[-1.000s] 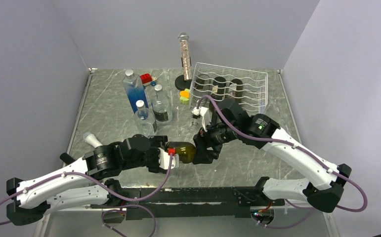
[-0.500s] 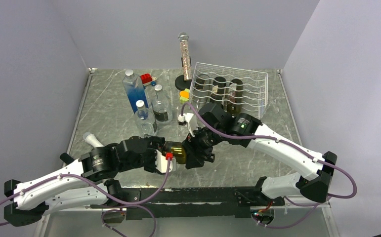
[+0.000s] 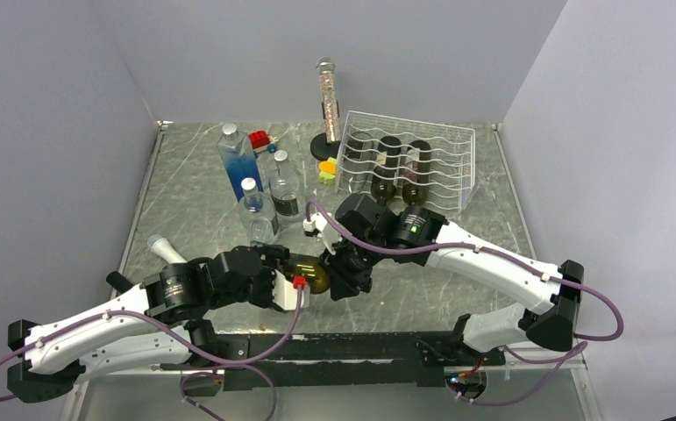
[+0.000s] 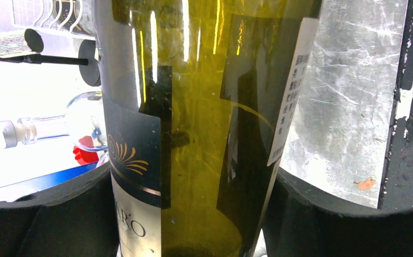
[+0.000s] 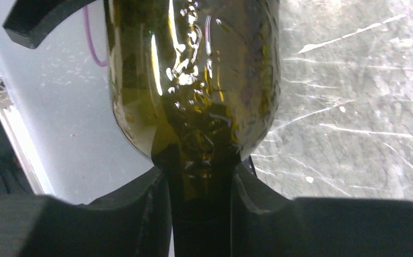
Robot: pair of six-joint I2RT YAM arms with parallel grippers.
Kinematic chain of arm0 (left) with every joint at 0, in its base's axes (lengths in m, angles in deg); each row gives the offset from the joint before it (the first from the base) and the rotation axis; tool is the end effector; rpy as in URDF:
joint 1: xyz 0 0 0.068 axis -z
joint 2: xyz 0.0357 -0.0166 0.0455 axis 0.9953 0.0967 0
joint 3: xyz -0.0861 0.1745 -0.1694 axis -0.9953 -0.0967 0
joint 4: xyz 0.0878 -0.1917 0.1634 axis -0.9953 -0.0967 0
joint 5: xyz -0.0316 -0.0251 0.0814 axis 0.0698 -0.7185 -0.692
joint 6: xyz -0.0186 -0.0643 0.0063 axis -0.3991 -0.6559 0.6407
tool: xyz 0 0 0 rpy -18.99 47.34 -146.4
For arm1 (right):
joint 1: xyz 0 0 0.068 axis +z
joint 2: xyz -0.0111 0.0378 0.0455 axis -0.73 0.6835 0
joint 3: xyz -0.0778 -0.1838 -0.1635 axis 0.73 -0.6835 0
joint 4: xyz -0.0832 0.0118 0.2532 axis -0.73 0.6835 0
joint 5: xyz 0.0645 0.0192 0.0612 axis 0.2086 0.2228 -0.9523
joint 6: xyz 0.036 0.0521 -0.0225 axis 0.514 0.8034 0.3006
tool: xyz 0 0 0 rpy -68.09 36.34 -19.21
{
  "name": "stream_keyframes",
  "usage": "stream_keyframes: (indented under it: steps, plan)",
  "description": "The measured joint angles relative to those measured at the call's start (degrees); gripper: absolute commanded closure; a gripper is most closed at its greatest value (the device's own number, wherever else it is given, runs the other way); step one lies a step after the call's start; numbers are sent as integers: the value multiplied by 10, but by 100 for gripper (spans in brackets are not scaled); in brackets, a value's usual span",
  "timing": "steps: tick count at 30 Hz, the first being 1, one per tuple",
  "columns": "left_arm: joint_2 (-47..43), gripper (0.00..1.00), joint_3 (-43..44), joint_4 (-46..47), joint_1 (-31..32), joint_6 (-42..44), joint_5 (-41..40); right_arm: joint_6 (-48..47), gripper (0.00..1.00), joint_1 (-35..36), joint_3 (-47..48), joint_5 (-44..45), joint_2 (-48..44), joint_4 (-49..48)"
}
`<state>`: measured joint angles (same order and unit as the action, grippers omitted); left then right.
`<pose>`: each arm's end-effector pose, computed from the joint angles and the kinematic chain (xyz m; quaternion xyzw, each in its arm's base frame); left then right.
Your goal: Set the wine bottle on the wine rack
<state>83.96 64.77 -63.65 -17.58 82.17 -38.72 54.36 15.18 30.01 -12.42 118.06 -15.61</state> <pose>0.0788 -0.1575 0.2900 0.6869 0.5663 -0.0191 0.4551 0.1163 0.2629 0.3118 -0.4916 0.7971 0.3201 0.1430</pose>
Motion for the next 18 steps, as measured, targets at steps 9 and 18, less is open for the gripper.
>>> stream_keyframes:
  steps: [9, 18]
  plan:
    - [-1, 99, -1, 1, 0, 0, -10, 0, 69, 4, 6, 20, 4, 0]
    - [-5, 99, -5, -10, -2, -6, -15, 0, 88, 6, 13, 14, 20, 0]
